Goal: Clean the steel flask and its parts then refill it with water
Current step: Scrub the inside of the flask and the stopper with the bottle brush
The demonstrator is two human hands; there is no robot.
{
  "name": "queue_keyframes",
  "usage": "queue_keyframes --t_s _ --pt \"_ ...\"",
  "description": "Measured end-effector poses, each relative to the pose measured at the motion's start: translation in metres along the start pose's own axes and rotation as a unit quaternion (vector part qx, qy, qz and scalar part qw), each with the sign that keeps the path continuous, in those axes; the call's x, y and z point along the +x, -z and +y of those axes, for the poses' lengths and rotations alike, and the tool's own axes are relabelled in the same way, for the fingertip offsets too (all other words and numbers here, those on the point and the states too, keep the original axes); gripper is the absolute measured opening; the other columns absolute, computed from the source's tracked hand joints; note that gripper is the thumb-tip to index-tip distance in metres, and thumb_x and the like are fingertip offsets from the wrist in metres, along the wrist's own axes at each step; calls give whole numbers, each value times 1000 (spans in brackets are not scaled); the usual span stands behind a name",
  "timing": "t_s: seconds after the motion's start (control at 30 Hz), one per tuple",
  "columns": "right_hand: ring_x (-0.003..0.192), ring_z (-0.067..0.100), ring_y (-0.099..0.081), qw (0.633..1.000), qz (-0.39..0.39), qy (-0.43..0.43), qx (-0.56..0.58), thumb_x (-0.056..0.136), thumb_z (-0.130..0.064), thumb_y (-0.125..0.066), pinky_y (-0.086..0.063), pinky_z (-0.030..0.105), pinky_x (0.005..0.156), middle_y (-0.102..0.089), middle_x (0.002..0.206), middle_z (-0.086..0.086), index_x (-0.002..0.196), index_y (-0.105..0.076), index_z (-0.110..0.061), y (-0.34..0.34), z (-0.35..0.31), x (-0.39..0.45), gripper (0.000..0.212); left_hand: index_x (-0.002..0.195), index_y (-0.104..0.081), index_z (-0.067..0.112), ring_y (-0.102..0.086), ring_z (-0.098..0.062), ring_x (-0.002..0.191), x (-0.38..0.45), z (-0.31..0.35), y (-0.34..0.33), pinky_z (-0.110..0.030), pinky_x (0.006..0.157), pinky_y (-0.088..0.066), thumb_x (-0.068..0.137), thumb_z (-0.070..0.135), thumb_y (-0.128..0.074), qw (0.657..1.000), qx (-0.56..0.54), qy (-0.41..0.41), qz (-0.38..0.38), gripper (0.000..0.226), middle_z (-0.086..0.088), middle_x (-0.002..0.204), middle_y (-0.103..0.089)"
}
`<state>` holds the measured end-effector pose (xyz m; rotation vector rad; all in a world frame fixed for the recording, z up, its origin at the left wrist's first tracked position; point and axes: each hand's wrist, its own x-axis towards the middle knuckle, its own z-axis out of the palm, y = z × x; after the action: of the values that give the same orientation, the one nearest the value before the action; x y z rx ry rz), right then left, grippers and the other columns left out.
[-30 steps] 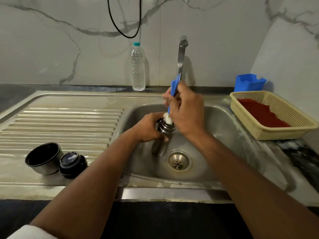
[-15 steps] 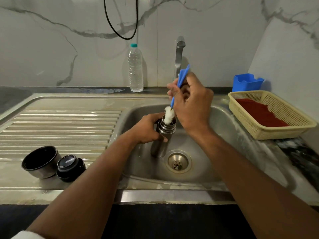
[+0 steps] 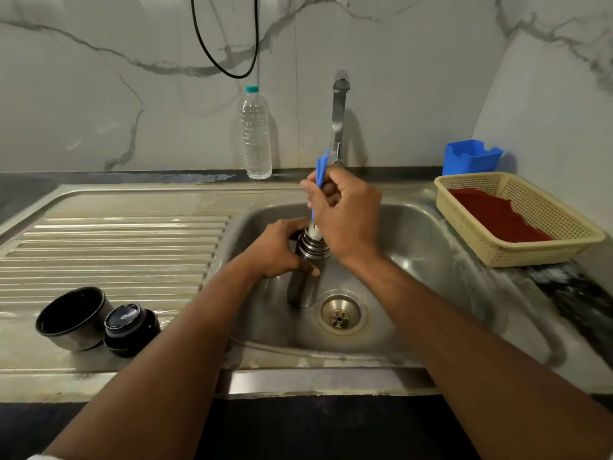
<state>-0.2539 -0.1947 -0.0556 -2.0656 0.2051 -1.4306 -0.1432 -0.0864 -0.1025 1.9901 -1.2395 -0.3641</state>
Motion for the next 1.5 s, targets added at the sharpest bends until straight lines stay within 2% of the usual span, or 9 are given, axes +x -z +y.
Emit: queue_keyframes --t_s 0.27,0.4,0.57,0.63,0.77,0.9,1.2,1.37,1.5 --pt "71 6 -73 996 -84 1 24 98 -18 -73 -63 35 66 -75 80 -1 100 -70 -8 3 0 -2 11 117 -65 32 -66 -4 111 0 -3 1 -34 109 -51 63 10 -97 1000 -14 2 -2 66 13 113 -72" --pt "74 7 -75 996 6 -19 88 101 -10 -66 -64 26 69 -75 86 1 113 -68 -3 19 -13 23 14 130 -69 22 -68 -9 119 3 -10 -1 -43 113 -49 53 26 -95 1000 -20 -3 1 81 9 120 -75" --pt "86 7 -76 982 -182 -45 18 105 -5 -54 -64 31 82 -79 94 3 136 -60 -4 7 -13 -4 32 116 -67 30 -69 -13 111 5 -12 2 -46 108 -52 61 10 -98 1000 -10 0 9 67 9 111 -74" --pt "93 8 -76 984 -163 -39 54 106 -3 -50 -63 29 87 -79 100 3 139 -56 -6 9 -18 5 34 116 -68 29 -70 -12 111 4 -14 4 -45 108 -53 60 10 -98 1000 -22 0 10 67 8 112 -75" --pt "98 7 -76 986 -120 -47 109 108 -3 -43 -62 26 89 -76 108 4 131 -52 -9 24 -23 17 25 125 -71 21 -70 -10 112 5 -12 3 -42 108 -53 56 15 -97 1000 -19 -7 14 73 7 114 -77" --pt "101 7 -75 961 -258 -87 43 103 8 -42 -62 27 88 -74 112 8 121 -52 -12 24 -16 6 29 125 -70 21 -69 -11 114 6 -14 2 -45 110 -51 57 20 -96 1000 -16 -4 9 73 8 116 -76" --pt "86 8 -77 973 -183 -127 55 103 3 -53 -64 31 83 -76 94 5 104 -61 -4 28 -9 15 11 124 -71 23 -69 -11 112 7 -14 2 -45 109 -52 56 21 -97 1000 -4 -6 19 73 8 114 -76" --pt "74 11 -77 993 -42 -64 93 94 -10 -76 -64 28 72 -76 86 3 98 -69 -6 42 -22 29 10 130 -67 21 -68 -10 111 4 -13 1 -42 106 -54 56 25 -102 999 21 -1 39 82 8 116 -74" --pt "67 7 -74 988 -131 -86 8 87 -17 -83 -65 32 69 -74 74 -2 88 -70 -6 30 -13 14 17 127 -67 19 -69 -11 103 4 -10 -1 -42 98 -57 52 32 -102 998 44 -14 46 84 7 112 -74"
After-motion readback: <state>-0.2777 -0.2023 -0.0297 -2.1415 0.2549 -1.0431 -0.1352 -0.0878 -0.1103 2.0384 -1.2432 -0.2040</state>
